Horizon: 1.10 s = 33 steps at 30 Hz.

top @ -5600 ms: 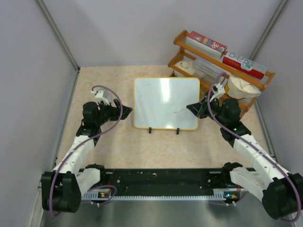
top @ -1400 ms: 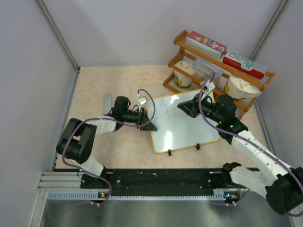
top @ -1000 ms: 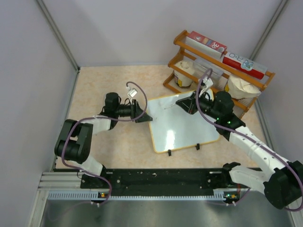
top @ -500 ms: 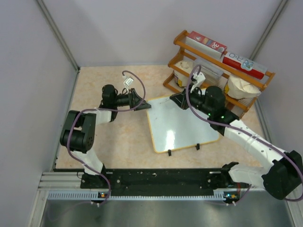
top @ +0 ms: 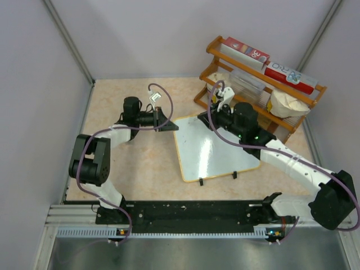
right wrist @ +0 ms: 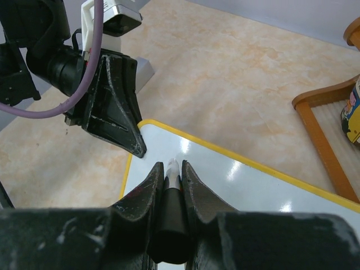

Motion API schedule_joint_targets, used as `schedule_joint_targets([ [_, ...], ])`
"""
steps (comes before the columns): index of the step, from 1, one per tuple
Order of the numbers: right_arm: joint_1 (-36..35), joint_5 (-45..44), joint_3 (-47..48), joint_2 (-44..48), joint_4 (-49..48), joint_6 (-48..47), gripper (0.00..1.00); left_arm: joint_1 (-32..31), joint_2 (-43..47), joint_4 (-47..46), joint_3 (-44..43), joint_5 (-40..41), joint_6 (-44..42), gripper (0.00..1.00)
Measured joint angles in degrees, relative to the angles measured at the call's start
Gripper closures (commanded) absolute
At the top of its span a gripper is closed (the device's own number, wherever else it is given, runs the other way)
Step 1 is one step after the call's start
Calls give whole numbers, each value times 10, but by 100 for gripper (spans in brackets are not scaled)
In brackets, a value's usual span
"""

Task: Write a sentence on the whiteboard

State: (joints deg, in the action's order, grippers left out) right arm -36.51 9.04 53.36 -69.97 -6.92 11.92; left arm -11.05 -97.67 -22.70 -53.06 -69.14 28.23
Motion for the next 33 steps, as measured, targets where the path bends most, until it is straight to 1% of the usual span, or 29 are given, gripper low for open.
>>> schedule_joint_targets([
  [5, -19, -23, 0, 0, -3, -17, 100, -1, 9, 39, -7, 7, -14, 100],
  [13, -52, -86, -13, 7, -15, -43, 100, -5, 26, 69, -10, 17, -29, 100],
  [20, -80, -146, -52, 34, -42, -64, 100, -7, 30, 76, -10, 24, -30, 100],
  [33, -84, -196, -58, 37, -57, -68, 100, -7, 30, 77, -10, 25, -30, 100],
])
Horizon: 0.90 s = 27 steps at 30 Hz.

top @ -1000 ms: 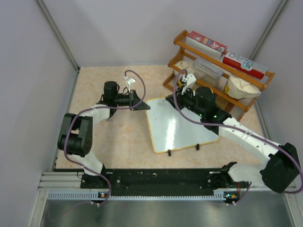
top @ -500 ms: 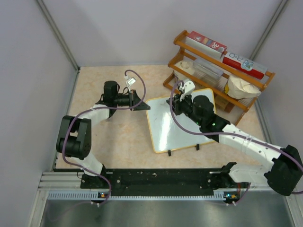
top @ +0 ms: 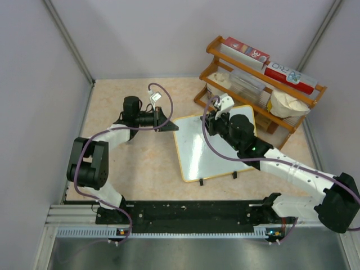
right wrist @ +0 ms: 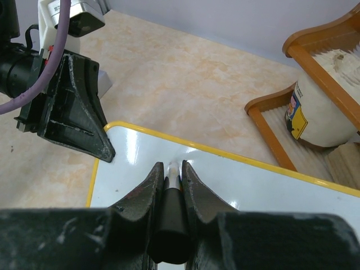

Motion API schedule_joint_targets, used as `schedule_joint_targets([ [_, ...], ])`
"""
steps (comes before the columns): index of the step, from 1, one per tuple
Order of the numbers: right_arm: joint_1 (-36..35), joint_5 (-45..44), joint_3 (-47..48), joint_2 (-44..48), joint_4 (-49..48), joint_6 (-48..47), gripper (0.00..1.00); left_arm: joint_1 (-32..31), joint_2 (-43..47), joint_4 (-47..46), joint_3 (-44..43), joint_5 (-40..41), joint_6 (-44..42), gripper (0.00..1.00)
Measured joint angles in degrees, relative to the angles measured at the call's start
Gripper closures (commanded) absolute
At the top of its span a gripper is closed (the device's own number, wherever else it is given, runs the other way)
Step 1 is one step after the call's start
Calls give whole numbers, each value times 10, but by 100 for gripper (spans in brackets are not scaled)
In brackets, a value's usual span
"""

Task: Write a sentence on the whiteboard

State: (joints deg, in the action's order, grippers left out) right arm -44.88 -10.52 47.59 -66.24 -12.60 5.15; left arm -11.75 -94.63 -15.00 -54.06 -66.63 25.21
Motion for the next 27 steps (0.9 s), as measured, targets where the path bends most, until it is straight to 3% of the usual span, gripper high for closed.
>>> schedule_joint_targets([
  [27, 0, 65, 1, -9, 23, 15, 100, 0, 0, 9, -2, 3, -7, 100],
])
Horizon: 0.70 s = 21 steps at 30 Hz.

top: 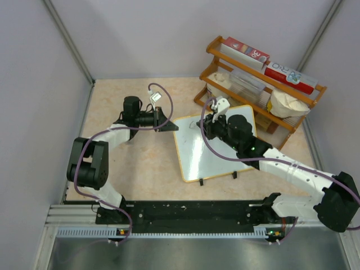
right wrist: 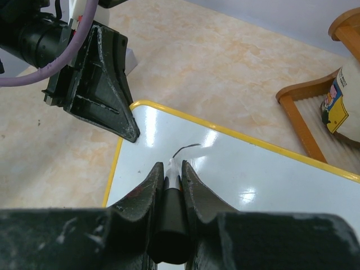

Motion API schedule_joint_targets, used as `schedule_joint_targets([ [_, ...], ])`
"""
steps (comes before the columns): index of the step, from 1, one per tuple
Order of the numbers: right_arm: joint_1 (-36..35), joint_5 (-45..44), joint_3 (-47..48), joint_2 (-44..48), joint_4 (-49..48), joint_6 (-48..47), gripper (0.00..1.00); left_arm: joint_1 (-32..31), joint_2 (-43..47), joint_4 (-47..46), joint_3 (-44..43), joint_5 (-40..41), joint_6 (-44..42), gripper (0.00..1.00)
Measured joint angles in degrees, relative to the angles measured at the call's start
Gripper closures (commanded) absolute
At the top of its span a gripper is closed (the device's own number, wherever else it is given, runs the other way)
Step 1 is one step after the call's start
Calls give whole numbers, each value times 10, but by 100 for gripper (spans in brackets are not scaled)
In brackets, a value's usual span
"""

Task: Write a sentence on the whiteboard

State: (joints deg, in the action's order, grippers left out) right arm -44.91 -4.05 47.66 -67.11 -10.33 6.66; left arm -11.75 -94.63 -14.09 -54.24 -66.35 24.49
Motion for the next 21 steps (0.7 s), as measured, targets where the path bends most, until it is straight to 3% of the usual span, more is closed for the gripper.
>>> schedule_joint_targets([
  [21, 0, -50, -12, 26, 14, 0, 100, 0, 0, 11, -3, 2, -7, 100],
])
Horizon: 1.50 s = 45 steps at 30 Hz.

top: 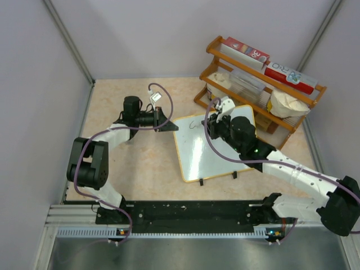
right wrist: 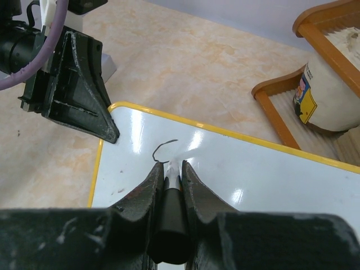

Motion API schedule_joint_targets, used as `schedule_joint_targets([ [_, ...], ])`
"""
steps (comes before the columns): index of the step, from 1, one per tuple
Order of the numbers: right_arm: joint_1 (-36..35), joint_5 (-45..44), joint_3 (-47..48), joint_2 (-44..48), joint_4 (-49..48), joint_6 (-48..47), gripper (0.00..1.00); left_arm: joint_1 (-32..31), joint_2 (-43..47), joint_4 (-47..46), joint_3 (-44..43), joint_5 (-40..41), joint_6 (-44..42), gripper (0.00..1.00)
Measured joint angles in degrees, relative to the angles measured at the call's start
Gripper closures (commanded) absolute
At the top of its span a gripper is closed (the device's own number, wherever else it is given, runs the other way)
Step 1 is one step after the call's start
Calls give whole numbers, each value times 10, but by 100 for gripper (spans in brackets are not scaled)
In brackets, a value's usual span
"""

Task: Write a sentence on the whiteboard

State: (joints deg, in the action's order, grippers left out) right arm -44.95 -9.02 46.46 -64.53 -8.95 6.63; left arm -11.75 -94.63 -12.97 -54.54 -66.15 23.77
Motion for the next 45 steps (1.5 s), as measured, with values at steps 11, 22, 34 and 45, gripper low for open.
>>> schedule_joint_targets([
  [11, 0, -5, -10, 36, -20, 2, 100, 0, 0, 5, -2, 0, -4, 100],
  [22, 0, -34, -10, 18, -17, 11, 100, 0, 0, 11, -4, 0, -10, 100],
  [34, 0, -37, -10, 6, -17, 11, 100, 0, 0, 14, -5, 1, -12, 100],
  [45, 0, -15, -10, 6, -8, 11, 100, 0, 0, 15, -5, 1, -13, 100],
])
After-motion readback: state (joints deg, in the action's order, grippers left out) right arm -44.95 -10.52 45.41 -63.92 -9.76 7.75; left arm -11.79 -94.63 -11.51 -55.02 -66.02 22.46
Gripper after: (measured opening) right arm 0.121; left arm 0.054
